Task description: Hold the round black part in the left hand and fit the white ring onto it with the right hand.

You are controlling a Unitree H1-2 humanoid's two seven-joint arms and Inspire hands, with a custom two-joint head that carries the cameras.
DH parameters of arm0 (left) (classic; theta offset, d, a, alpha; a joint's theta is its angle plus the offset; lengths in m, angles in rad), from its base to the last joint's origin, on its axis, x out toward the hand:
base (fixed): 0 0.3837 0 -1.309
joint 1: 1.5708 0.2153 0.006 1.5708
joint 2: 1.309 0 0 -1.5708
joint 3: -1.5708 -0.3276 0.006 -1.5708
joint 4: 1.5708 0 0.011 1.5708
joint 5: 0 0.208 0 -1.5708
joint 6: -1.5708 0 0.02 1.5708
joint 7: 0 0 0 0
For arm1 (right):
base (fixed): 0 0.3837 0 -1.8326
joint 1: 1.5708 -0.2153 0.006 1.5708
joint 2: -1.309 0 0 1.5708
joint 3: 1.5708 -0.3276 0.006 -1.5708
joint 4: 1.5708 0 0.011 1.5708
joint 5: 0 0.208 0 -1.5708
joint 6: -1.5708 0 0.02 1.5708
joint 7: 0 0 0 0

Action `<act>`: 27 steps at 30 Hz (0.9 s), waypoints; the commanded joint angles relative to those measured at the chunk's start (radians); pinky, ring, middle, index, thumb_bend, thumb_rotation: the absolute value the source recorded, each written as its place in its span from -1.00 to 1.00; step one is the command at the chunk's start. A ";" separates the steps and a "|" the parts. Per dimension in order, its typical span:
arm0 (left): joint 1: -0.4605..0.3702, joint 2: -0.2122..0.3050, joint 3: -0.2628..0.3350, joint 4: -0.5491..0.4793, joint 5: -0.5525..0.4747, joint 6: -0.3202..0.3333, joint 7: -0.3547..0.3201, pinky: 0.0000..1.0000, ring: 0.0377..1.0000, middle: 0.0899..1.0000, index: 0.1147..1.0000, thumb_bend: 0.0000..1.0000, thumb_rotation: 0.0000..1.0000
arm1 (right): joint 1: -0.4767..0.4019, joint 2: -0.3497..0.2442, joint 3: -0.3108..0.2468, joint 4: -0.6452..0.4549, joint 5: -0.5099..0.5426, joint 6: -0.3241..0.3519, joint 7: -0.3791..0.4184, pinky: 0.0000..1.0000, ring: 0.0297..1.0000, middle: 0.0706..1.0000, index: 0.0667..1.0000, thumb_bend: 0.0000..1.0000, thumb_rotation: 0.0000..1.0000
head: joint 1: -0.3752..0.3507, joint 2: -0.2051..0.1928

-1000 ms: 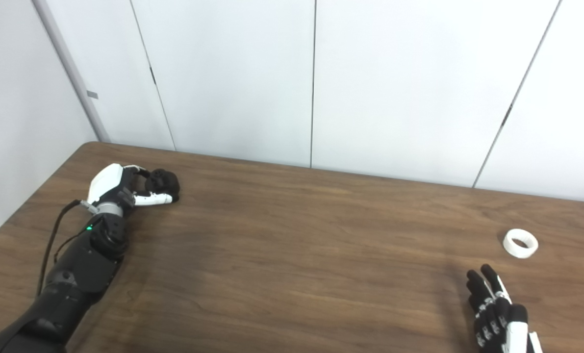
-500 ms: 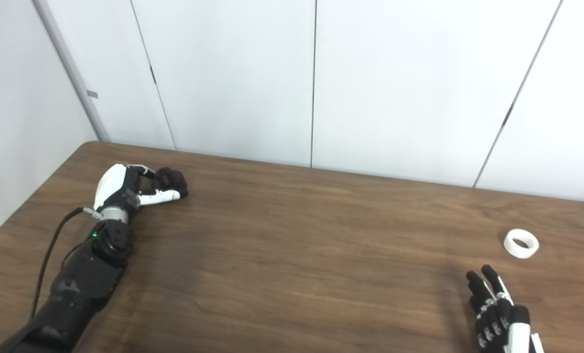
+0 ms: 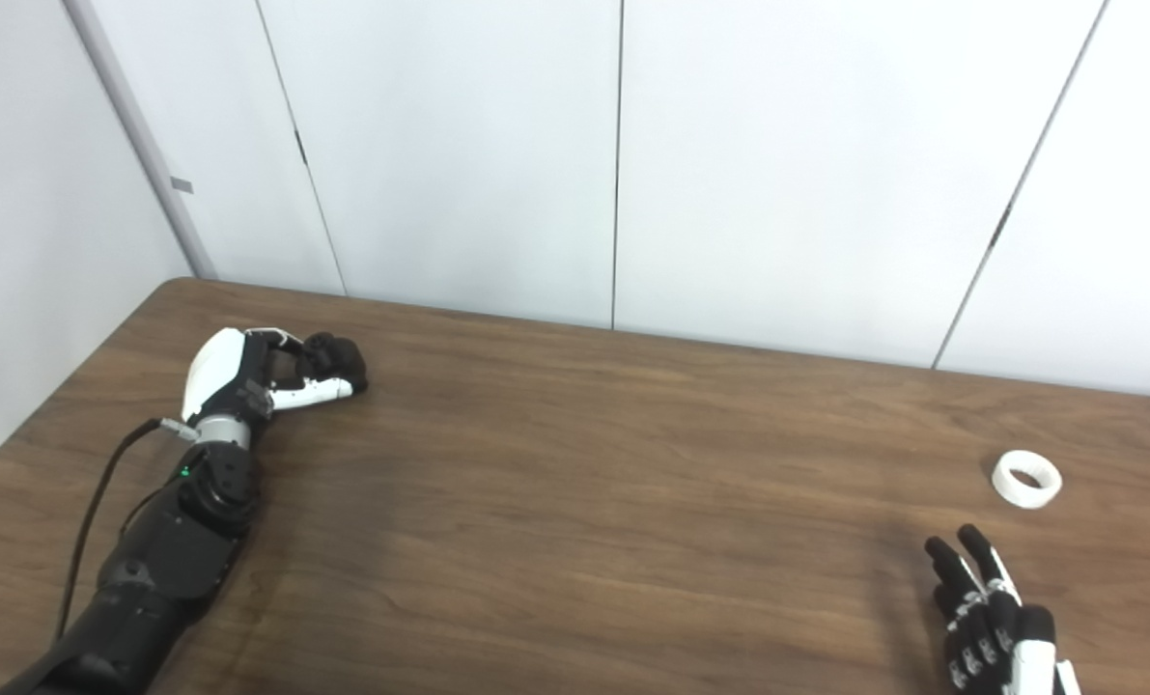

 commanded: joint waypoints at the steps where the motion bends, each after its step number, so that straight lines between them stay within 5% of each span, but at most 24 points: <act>1: -0.019 0.030 -0.002 -0.072 0.018 -0.025 0.009 1.00 0.77 0.43 -0.17 0.04 -0.91 | 0.076 -0.006 0.003 0.001 -0.001 -0.003 0.003 1.00 0.91 0.75 0.84 0.23 1.00 | -0.001 0.000; 17: 0.138 -0.028 -0.101 -0.508 0.134 0.068 -0.124 1.00 0.75 0.47 -0.17 0.05 -0.90 | 0.059 0.013 0.014 0.007 -0.025 0.007 -0.015 1.00 0.86 0.78 0.85 0.23 1.00 | -0.035 0.007; 27: 0.218 -0.098 -0.190 -0.636 0.227 0.046 -0.161 1.00 0.72 0.50 -0.17 0.05 -0.90 | 0.032 0.034 0.041 0.021 -0.043 -0.003 -0.031 1.00 0.88 0.77 0.84 0.18 0.98 | -0.109 0.020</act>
